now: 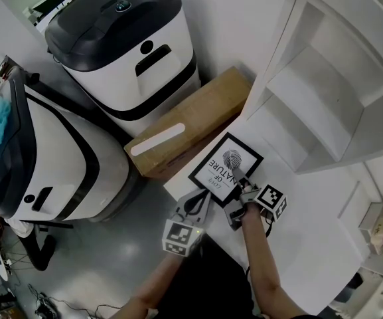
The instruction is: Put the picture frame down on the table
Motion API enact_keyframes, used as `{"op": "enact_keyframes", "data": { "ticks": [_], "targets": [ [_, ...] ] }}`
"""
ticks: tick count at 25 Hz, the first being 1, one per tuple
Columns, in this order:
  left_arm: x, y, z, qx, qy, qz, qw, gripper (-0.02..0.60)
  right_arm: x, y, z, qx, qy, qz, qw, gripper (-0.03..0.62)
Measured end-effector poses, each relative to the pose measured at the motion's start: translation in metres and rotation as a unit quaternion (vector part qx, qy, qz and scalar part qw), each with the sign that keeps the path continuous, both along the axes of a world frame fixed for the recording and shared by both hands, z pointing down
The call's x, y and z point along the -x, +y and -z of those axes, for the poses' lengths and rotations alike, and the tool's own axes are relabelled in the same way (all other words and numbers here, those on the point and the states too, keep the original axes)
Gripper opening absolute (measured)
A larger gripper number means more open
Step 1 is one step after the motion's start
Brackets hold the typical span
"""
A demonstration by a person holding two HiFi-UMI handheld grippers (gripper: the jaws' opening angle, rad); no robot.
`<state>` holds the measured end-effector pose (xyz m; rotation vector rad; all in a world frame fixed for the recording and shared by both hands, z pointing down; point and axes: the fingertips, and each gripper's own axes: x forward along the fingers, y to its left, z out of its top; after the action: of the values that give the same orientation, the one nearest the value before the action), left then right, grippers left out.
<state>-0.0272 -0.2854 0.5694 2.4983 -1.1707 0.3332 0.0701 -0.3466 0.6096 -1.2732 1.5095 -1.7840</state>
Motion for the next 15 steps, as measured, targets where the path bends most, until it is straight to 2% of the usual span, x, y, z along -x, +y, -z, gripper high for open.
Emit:
{"op": "enact_keyframes", "data": {
  "ticks": [15],
  "targets": [
    [0.0039,0.0003,-0.0006,-0.001,0.002,0.005,1.0,0.011,-0.0018,0.0,-0.0034,0.013,0.028,0.003,1.0,0.069]
  ]
}}
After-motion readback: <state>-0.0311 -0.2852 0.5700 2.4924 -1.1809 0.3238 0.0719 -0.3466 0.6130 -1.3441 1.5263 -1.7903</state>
